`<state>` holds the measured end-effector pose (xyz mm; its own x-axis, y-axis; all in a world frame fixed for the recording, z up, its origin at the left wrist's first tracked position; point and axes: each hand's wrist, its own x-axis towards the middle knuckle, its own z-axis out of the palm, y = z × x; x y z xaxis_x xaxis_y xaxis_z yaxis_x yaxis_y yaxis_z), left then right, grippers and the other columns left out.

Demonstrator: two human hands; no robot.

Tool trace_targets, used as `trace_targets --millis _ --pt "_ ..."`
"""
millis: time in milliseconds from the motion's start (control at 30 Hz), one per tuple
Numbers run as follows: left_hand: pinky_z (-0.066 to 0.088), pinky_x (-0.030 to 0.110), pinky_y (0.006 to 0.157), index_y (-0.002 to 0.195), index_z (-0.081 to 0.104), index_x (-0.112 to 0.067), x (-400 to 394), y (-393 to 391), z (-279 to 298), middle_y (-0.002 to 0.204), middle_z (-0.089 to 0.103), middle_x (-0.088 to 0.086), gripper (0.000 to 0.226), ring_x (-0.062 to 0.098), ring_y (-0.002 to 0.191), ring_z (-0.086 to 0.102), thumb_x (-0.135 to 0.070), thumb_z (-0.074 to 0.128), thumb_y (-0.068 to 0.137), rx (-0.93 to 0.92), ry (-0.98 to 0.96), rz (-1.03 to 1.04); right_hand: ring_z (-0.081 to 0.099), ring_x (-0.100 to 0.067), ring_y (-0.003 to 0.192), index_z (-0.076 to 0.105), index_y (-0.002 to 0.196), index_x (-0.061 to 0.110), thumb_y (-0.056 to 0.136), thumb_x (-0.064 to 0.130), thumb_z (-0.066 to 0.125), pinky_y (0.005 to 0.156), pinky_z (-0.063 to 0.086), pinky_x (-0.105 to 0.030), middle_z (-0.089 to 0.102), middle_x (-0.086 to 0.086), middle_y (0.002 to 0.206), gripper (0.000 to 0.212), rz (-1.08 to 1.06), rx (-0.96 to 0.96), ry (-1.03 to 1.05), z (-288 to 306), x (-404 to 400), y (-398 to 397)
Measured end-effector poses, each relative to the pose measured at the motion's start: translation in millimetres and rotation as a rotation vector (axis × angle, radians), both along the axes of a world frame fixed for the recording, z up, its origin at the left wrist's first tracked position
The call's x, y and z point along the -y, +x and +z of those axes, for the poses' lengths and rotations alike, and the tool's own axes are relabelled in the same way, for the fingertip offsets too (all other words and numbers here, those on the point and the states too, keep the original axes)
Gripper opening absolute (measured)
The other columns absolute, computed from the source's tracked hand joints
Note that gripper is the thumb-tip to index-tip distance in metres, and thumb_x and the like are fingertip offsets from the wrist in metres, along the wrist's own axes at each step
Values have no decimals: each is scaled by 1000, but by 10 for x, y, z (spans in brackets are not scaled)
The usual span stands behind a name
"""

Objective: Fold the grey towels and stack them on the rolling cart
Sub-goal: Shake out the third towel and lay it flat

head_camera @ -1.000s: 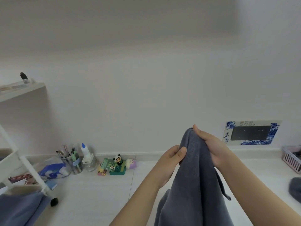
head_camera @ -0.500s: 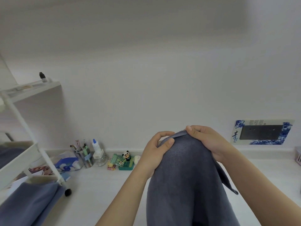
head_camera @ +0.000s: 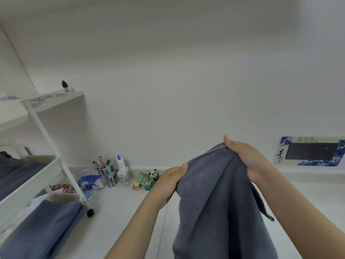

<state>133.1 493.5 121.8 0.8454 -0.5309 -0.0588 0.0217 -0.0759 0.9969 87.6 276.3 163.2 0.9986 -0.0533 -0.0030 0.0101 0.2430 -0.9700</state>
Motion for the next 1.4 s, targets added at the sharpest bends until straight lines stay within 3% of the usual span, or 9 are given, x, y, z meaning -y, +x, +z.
trace_targets --millis 367,567,733,867,967,1100,1233,1333,1400 --pt "52 27 78 88 77 -11 -481 356 60 94 74 8 38 16 85 70 -40 54 82 -168 -89 51 70 -20 74 74 70 8 84 42 60 78 50 -34 72 -8 80 39 -229 -75 309 -10 322 62" --pt "48 31 82 92 75 -10 -739 697 140 96 74 8 39 19 91 68 -45 58 87 -198 83 238 69 -17 67 65 83 7 88 41 59 74 51 -33 70 -5 74 35 -362 -127 388 -74 500 227" --pt "49 26 73 97 72 -11 -713 948 525 97 74 5 39 17 92 68 -47 61 87 20 128 363 65 -16 68 64 83 7 93 40 52 68 54 -29 68 -4 70 37 -419 -4 271 167 571 414" --pt "50 39 92 94 72 -5 -748 1072 935 96 74 8 52 25 96 68 -55 61 83 226 121 441 67 -16 76 61 88 7 83 45 60 70 57 -28 69 -4 78 39 -449 177 278 479 634 438" --pt "49 33 77 77 65 -9 -823 1075 1036 73 71 -3 48 14 74 67 -54 55 87 304 101 483 68 -14 78 61 86 10 70 47 64 73 57 -27 69 -2 80 40 -450 230 248 531 720 365" --pt "35 32 62 50 51 -22 -903 1034 828 45 52 -9 53 17 56 50 -56 47 91 259 148 520 65 -11 66 61 83 12 84 45 61 61 55 -22 68 1 69 33 -422 103 179 216 809 353" --pt "29 32 58 55 51 -17 -963 968 241 58 48 0 57 18 59 44 -59 39 93 145 358 451 65 -17 70 64 96 4 56 56 79 67 55 -27 69 -7 77 67 -335 -127 41 -332 854 310" --pt "34 27 59 73 62 -14 -1039 879 -280 75 54 5 63 18 67 52 -63 28 94 32 584 367 65 -23 80 68 92 1 87 40 60 81 49 -36 71 -16 92 40 -281 -294 -168 -714 886 214" --pt "31 29 56 58 51 -23 -1065 825 -526 62 49 -2 63 15 58 46 -66 22 94 27 652 361 64 -23 87 70 90 3 90 35 59 80 48 -33 71 -15 98 34 -269 -325 -341 -888 875 149"
